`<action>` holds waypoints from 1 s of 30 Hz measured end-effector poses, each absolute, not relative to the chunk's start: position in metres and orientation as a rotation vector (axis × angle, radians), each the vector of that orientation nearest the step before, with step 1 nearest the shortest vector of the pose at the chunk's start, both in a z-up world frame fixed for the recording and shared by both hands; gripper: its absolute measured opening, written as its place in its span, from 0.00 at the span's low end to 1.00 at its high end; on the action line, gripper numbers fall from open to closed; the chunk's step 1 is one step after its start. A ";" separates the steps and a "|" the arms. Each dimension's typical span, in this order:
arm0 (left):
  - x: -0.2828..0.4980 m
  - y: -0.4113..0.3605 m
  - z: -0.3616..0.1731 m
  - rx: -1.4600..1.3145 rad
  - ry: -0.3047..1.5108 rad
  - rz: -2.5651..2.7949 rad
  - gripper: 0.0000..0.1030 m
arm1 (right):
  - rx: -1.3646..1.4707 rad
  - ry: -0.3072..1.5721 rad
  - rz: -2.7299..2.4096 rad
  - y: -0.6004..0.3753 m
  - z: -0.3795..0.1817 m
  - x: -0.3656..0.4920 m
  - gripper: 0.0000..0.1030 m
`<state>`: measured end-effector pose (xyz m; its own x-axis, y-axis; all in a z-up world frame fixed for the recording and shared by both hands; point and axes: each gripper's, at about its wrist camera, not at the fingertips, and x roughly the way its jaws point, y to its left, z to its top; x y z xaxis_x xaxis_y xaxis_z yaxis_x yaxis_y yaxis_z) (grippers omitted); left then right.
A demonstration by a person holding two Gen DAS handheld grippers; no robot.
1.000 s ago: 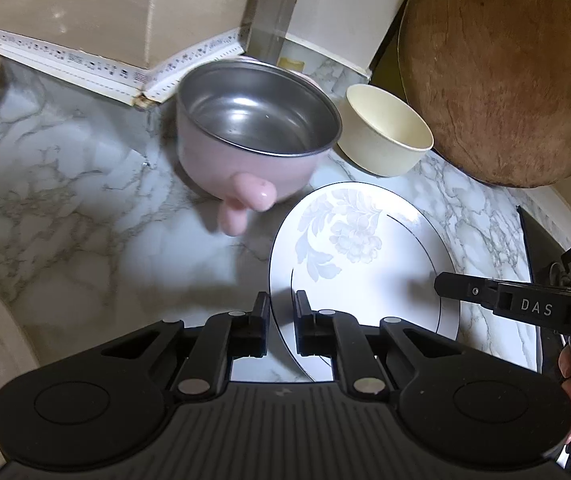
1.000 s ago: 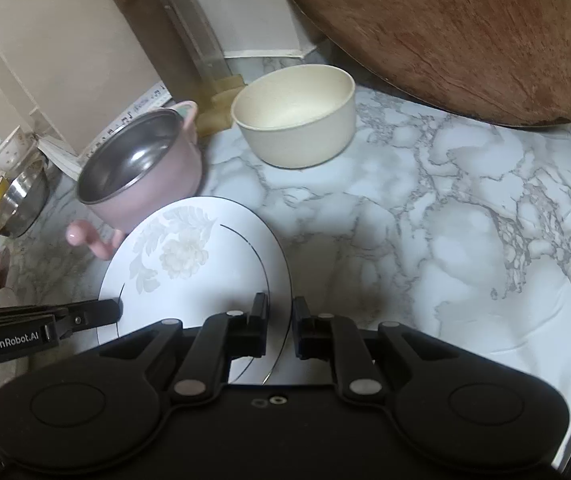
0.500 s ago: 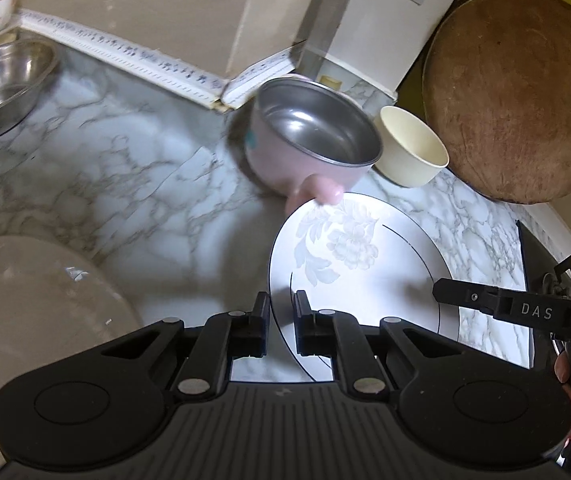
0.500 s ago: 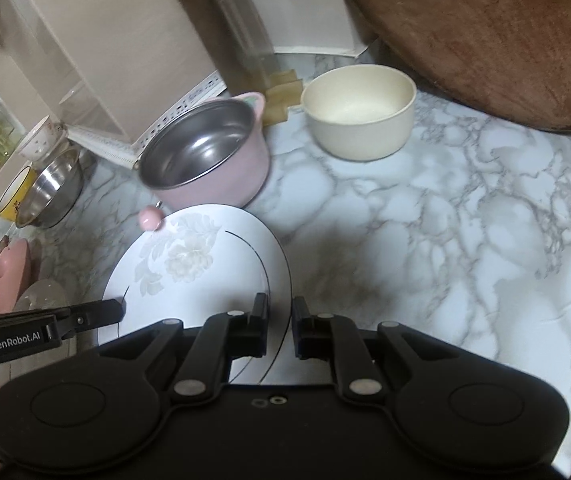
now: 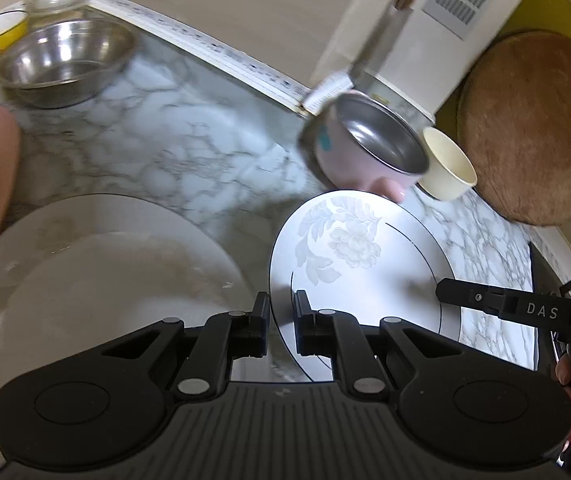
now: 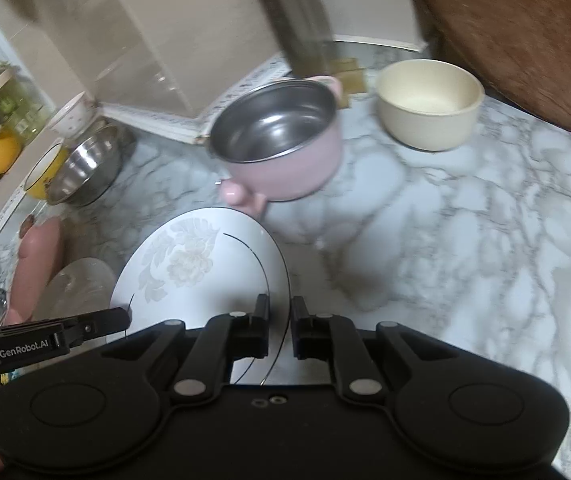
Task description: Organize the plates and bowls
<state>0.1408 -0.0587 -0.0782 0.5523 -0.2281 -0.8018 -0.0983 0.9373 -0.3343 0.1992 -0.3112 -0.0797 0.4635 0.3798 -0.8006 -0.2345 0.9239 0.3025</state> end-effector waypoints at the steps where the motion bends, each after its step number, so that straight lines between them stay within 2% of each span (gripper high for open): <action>1: 0.138 -0.053 -0.077 -0.374 0.986 -0.067 0.11 | 0.153 1.020 0.388 -0.307 -0.078 0.199 0.12; 13: 0.097 0.011 -0.073 -0.451 0.954 0.075 0.11 | 0.109 1.033 0.515 -0.242 -0.077 0.193 0.11; 30: 0.067 0.066 -0.103 -0.528 1.002 0.153 0.11 | 0.023 1.077 0.586 -0.175 -0.092 0.179 0.10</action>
<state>0.0667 0.0661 -0.1029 0.5396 -0.1149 -0.8340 -0.3590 0.8647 -0.3514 0.1792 -0.1747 -0.0919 0.3381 0.4609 -0.8205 -0.4390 0.8484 0.2957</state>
